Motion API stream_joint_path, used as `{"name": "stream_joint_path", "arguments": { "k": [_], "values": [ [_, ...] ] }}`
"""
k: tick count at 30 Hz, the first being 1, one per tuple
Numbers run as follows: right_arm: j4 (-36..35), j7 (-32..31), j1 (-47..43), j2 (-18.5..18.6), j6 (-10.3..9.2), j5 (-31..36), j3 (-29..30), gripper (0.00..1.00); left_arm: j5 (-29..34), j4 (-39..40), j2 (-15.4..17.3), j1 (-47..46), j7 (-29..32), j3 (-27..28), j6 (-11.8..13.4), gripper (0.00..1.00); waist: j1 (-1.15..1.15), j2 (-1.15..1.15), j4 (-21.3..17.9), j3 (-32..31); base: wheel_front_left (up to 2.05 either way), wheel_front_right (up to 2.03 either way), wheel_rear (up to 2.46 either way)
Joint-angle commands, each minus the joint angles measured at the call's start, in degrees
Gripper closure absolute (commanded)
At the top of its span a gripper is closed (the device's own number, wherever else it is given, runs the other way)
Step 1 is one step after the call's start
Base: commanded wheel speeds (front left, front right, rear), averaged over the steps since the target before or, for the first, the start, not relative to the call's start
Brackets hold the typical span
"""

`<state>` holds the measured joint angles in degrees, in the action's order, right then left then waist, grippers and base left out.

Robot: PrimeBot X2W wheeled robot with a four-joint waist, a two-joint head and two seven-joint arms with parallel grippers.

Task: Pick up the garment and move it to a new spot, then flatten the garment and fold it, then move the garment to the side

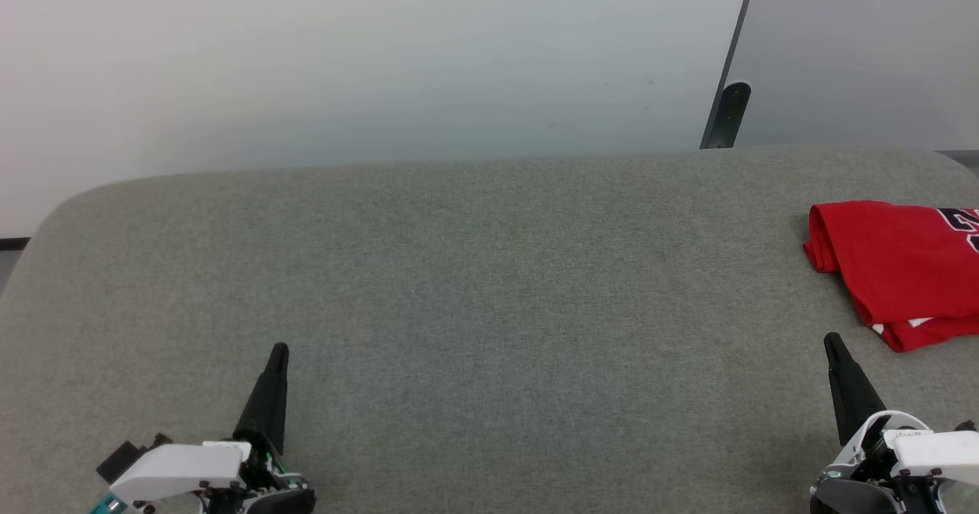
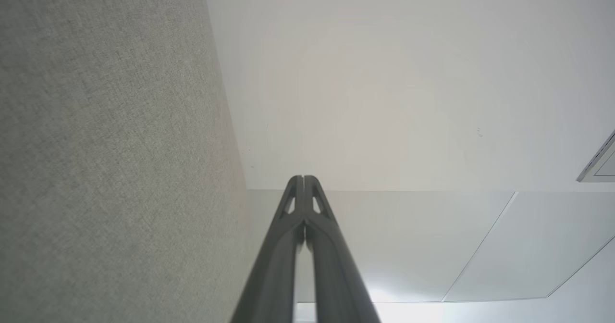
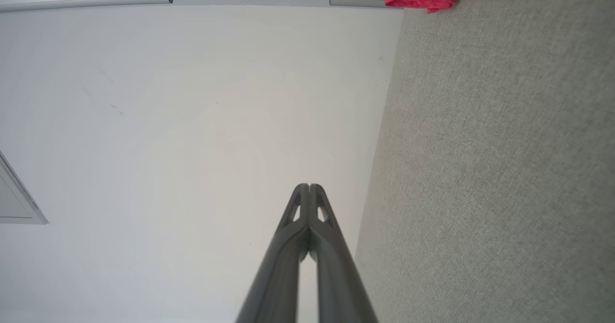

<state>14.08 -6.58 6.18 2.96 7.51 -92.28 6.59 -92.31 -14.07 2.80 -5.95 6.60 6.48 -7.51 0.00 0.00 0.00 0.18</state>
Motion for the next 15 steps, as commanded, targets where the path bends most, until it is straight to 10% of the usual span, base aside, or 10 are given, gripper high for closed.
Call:
{"name": "stream_joint_path", "arguments": {
  "k": [1, 15],
  "values": [
    [-0.12, -0.15, 0.13, -0.23, -0.04, -0.24, -0.04, 1.0, -0.18, 0.07, 0.04, -0.59, 0.1, 0.16, 0.04, 1.0, 0.0, 0.0, 0.0, 0.0, 0.0, 0.0, 0.0],
    [-0.12, -0.15, 0.13, -0.23, -0.04, -0.25, -0.05, 1.0, -0.18, 0.07, 0.04, -0.59, 0.1, 0.15, 0.04, 1.0, 0.0, 0.0, 0.0, 0.0, 0.0, 0.0, 0.0]
  ]
}}
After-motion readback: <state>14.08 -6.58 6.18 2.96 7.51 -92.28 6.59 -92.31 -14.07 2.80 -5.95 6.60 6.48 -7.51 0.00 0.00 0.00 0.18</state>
